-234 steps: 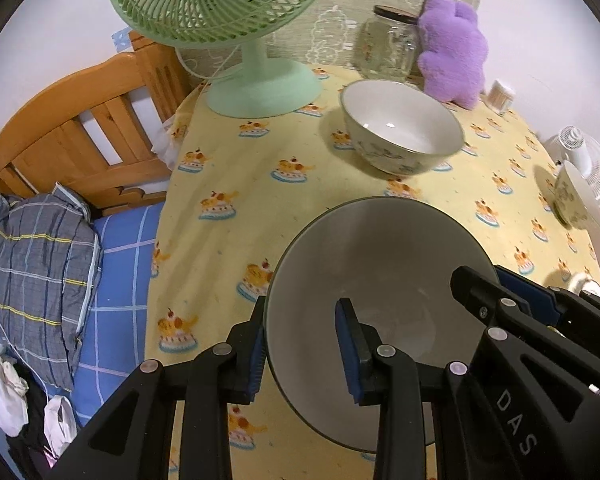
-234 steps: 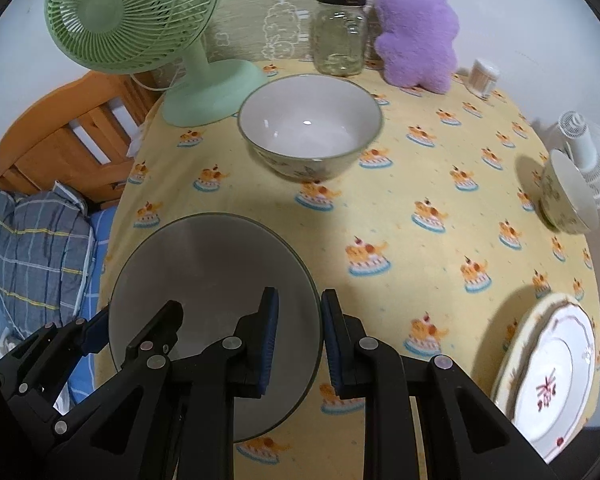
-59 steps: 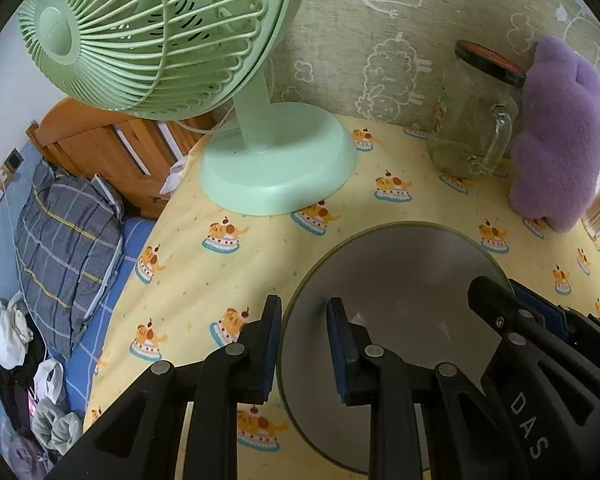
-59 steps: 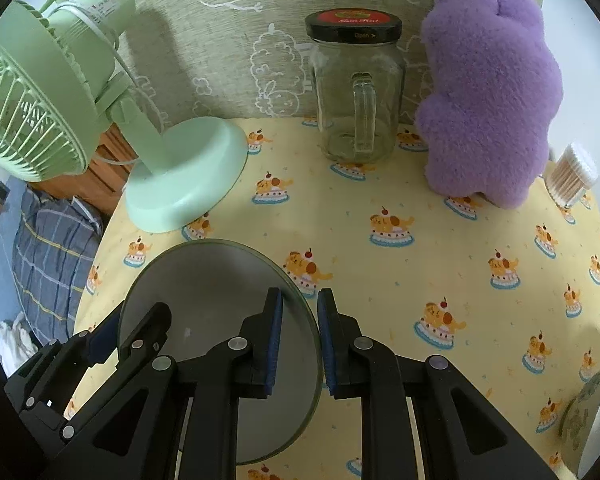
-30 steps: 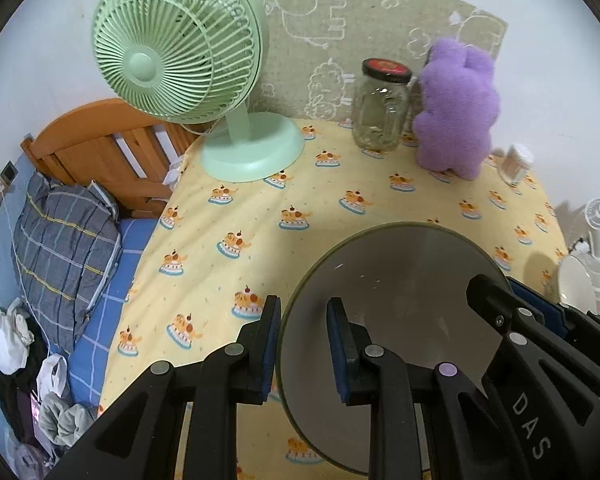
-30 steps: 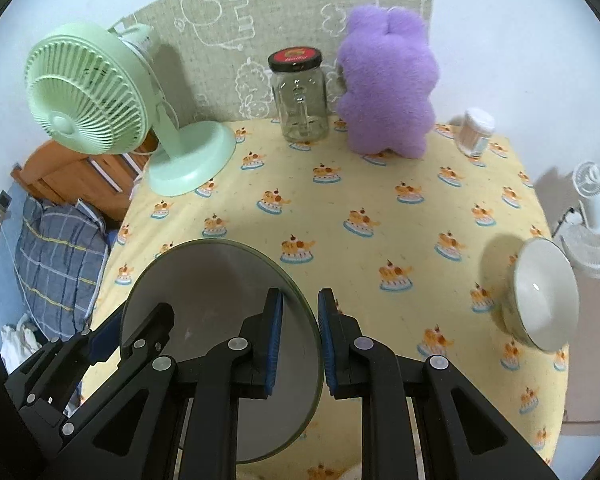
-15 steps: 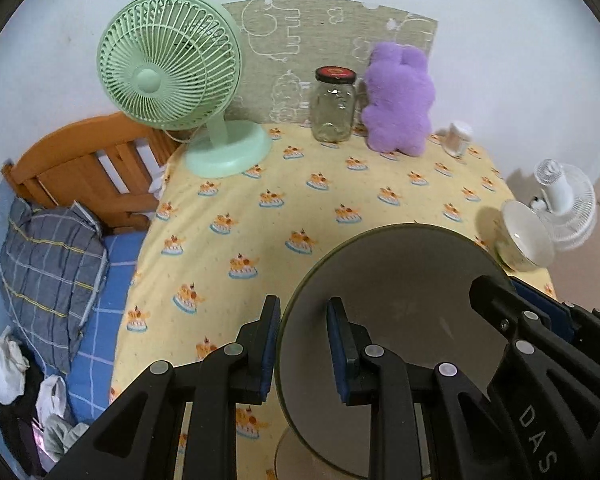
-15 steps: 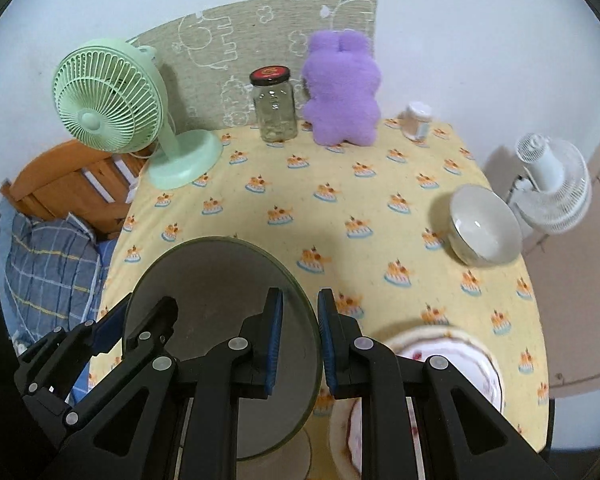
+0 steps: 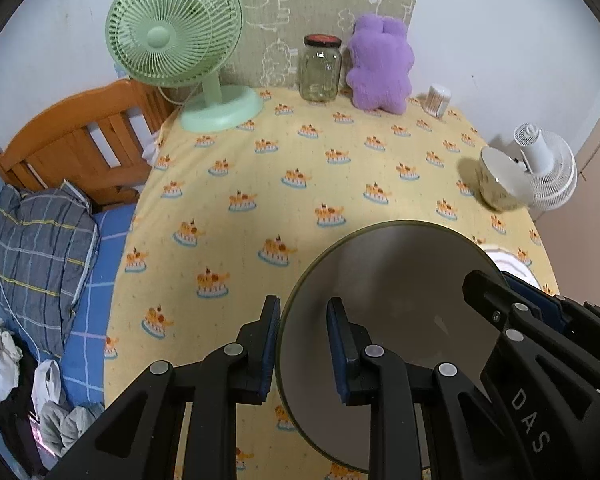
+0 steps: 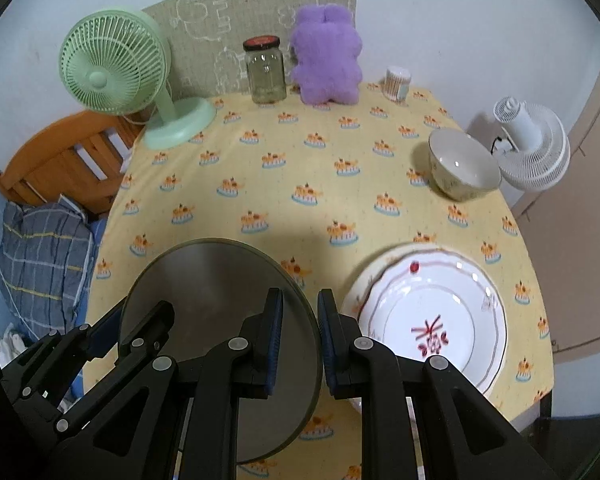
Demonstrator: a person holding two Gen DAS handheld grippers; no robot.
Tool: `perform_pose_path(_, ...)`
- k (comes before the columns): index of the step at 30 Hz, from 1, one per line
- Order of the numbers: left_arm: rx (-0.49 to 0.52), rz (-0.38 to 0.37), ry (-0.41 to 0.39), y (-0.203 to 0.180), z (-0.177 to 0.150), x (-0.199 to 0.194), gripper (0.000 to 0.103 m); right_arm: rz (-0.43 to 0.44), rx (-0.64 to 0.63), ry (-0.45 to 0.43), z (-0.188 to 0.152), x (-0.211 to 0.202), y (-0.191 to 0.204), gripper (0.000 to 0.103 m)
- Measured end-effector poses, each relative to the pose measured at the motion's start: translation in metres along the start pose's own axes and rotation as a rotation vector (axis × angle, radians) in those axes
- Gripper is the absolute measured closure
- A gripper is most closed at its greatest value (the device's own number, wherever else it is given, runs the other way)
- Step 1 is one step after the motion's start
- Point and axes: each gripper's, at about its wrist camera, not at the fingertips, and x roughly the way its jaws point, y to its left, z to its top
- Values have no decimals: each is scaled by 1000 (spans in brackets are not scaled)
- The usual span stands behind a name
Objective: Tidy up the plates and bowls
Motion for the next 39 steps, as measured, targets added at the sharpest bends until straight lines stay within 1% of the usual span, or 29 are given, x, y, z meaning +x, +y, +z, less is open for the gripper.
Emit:
perform_pose_path(6,-3,-23,37,1,-15,9,82,-25,5,43,-14,10,0,82)
perform_pose_path(14,-7,-18,92,3,-23,27,82,-32,0,100,-22,29,2,82)
perform_pose_path(31,-7,1,177,1,-23,61,82,-39,-16,179,-17,64,1,82)
perform_pose_path(39,-4,22,158,-2,-20,62,82,-28,-28,184,-12,71,0,82)
